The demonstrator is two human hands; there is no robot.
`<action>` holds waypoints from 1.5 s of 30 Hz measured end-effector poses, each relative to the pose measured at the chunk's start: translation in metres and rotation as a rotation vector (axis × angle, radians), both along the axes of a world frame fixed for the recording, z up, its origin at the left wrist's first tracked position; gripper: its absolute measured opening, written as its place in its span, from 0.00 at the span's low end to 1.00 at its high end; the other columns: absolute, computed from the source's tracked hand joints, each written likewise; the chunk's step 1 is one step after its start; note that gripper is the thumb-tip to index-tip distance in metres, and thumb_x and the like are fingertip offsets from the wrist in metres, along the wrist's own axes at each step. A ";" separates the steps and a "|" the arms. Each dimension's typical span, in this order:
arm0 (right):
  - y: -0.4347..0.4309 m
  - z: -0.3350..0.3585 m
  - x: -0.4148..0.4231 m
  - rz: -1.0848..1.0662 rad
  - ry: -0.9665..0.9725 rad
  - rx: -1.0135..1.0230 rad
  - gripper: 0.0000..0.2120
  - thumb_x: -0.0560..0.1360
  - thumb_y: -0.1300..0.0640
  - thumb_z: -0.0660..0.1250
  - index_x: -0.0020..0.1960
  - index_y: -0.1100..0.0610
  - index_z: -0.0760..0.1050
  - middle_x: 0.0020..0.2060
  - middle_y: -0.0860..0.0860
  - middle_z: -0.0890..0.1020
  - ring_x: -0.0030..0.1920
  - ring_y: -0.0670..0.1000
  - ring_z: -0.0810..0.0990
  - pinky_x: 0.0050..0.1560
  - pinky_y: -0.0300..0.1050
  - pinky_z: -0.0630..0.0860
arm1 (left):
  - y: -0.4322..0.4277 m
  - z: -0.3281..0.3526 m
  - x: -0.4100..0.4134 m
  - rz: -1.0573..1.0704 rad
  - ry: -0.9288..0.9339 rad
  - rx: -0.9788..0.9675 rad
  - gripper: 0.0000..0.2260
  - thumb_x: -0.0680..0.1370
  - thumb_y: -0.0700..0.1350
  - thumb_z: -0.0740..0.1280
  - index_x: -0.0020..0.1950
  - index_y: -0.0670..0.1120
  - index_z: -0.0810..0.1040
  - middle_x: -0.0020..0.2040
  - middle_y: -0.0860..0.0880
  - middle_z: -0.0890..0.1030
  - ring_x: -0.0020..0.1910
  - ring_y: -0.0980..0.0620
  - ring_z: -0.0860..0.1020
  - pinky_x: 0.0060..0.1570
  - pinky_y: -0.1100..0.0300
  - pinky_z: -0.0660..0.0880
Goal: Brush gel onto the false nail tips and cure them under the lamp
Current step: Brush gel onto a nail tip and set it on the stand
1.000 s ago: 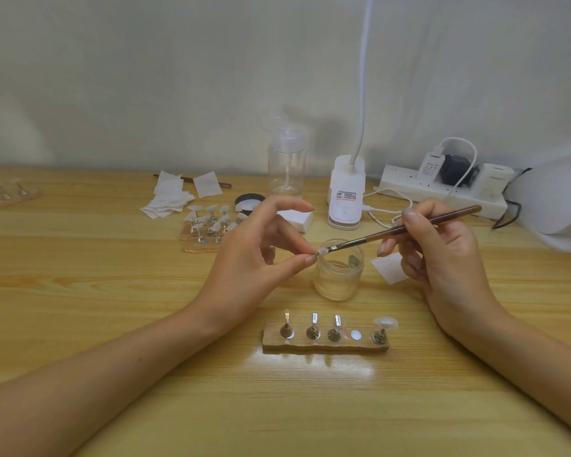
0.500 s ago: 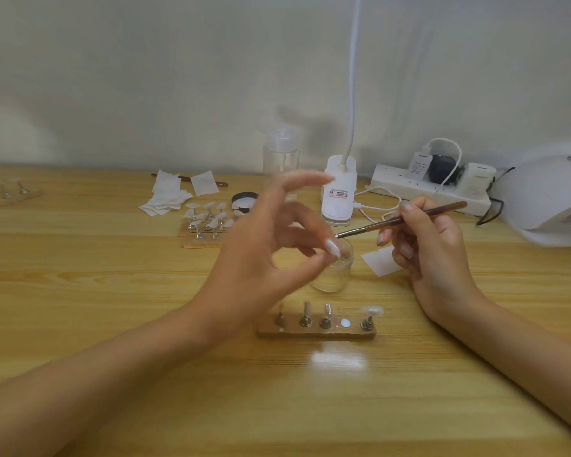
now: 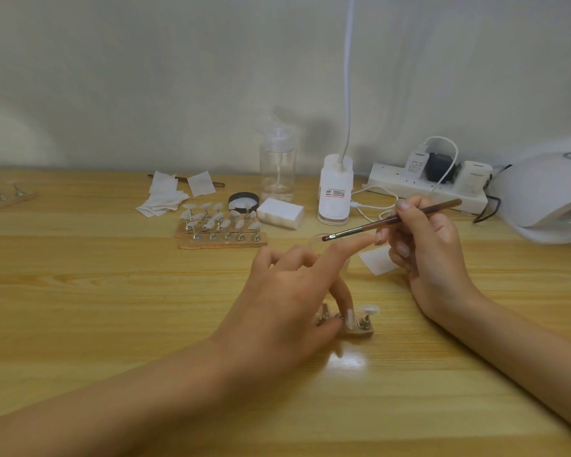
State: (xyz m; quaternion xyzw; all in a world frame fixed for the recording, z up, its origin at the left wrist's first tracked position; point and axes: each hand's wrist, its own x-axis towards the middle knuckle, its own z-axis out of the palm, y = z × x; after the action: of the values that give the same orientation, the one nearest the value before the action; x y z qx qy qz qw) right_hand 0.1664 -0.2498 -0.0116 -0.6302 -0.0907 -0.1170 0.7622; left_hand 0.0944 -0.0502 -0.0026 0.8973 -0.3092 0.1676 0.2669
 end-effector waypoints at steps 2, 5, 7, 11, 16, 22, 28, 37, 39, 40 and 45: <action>-0.001 0.000 0.000 0.000 0.007 -0.005 0.11 0.83 0.56 0.59 0.41 0.53 0.71 0.29 0.51 0.80 0.24 0.45 0.64 0.25 0.36 0.59 | -0.002 0.001 0.000 0.012 0.043 0.006 0.41 0.75 0.46 0.74 0.75 0.69 0.50 0.47 0.67 0.79 0.57 0.67 0.69 0.64 0.63 0.56; 0.000 0.002 -0.001 -0.006 0.015 0.002 0.11 0.83 0.56 0.59 0.41 0.53 0.70 0.29 0.51 0.80 0.24 0.45 0.64 0.25 0.36 0.59 | -0.003 0.002 0.002 0.029 0.086 0.016 0.41 0.75 0.47 0.73 0.74 0.71 0.48 0.47 0.67 0.78 0.57 0.66 0.68 0.64 0.64 0.55; 0.001 0.002 -0.002 -0.013 0.021 0.003 0.11 0.83 0.56 0.59 0.41 0.53 0.70 0.29 0.51 0.80 0.24 0.46 0.64 0.25 0.37 0.59 | -0.003 0.001 0.003 0.043 0.093 0.019 0.42 0.75 0.48 0.73 0.74 0.72 0.46 0.49 0.68 0.78 0.57 0.66 0.67 0.63 0.64 0.55; 0.001 0.003 -0.002 -0.014 0.027 0.009 0.11 0.83 0.57 0.59 0.41 0.53 0.70 0.29 0.52 0.80 0.24 0.46 0.64 0.25 0.37 0.58 | -0.002 0.000 0.004 0.059 0.088 0.029 0.43 0.75 0.50 0.73 0.73 0.73 0.44 0.50 0.68 0.76 0.59 0.67 0.64 0.62 0.67 0.53; 0.001 0.003 -0.002 -0.015 0.026 0.013 0.12 0.83 0.57 0.59 0.40 0.53 0.71 0.29 0.52 0.80 0.24 0.46 0.64 0.25 0.37 0.59 | -0.003 -0.003 0.005 0.071 0.102 0.067 0.42 0.76 0.52 0.71 0.78 0.68 0.44 0.49 0.67 0.77 0.57 0.66 0.64 0.63 0.63 0.54; 0.000 0.001 0.000 -0.009 0.022 0.021 0.12 0.83 0.57 0.59 0.41 0.52 0.71 0.29 0.51 0.80 0.24 0.45 0.64 0.23 0.35 0.60 | -0.005 -0.004 0.004 0.042 0.052 0.118 0.43 0.76 0.54 0.72 0.79 0.64 0.43 0.53 0.67 0.78 0.57 0.65 0.64 0.62 0.57 0.56; 0.001 0.001 0.000 -0.025 0.025 0.052 0.12 0.83 0.58 0.59 0.40 0.53 0.72 0.27 0.48 0.79 0.24 0.43 0.65 0.23 0.34 0.61 | -0.014 -0.003 0.002 0.020 -0.102 0.133 0.43 0.72 0.49 0.76 0.79 0.56 0.53 0.48 0.62 0.82 0.54 0.61 0.70 0.54 0.56 0.62; 0.003 0.004 -0.002 -0.048 0.063 0.029 0.11 0.82 0.57 0.60 0.41 0.54 0.71 0.29 0.51 0.77 0.27 0.48 0.63 0.26 0.38 0.60 | -0.020 0.001 0.003 0.023 -0.234 0.213 0.40 0.68 0.51 0.81 0.77 0.47 0.70 0.44 0.59 0.84 0.47 0.53 0.80 0.46 0.51 0.74; 0.004 0.006 -0.003 -0.064 0.072 0.010 0.11 0.82 0.57 0.60 0.41 0.54 0.71 0.30 0.52 0.77 0.30 0.51 0.64 0.28 0.41 0.59 | -0.020 0.000 0.004 0.021 -0.251 0.207 0.39 0.68 0.51 0.81 0.76 0.47 0.72 0.44 0.59 0.84 0.46 0.53 0.80 0.45 0.50 0.75; 0.004 0.006 -0.004 -0.071 0.075 0.001 0.11 0.82 0.57 0.60 0.41 0.54 0.71 0.29 0.52 0.77 0.32 0.54 0.65 0.29 0.42 0.59 | -0.020 -0.001 0.004 0.019 -0.257 0.202 0.38 0.68 0.51 0.81 0.75 0.47 0.72 0.43 0.59 0.84 0.46 0.53 0.80 0.45 0.50 0.75; 0.005 0.007 -0.005 -0.070 0.076 -0.020 0.11 0.82 0.56 0.60 0.40 0.52 0.70 0.28 0.49 0.78 0.34 0.54 0.66 0.29 0.41 0.59 | -0.021 -0.001 0.005 0.027 -0.290 0.205 0.34 0.71 0.53 0.73 0.76 0.49 0.70 0.43 0.59 0.84 0.49 0.53 0.80 0.50 0.54 0.64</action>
State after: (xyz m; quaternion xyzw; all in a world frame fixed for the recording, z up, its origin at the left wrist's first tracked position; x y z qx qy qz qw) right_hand 0.1617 -0.2451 -0.0051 -0.6448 -0.0407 -0.1183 0.7540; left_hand 0.0991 -0.0713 -0.0041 0.8902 -0.3479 0.2665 0.1242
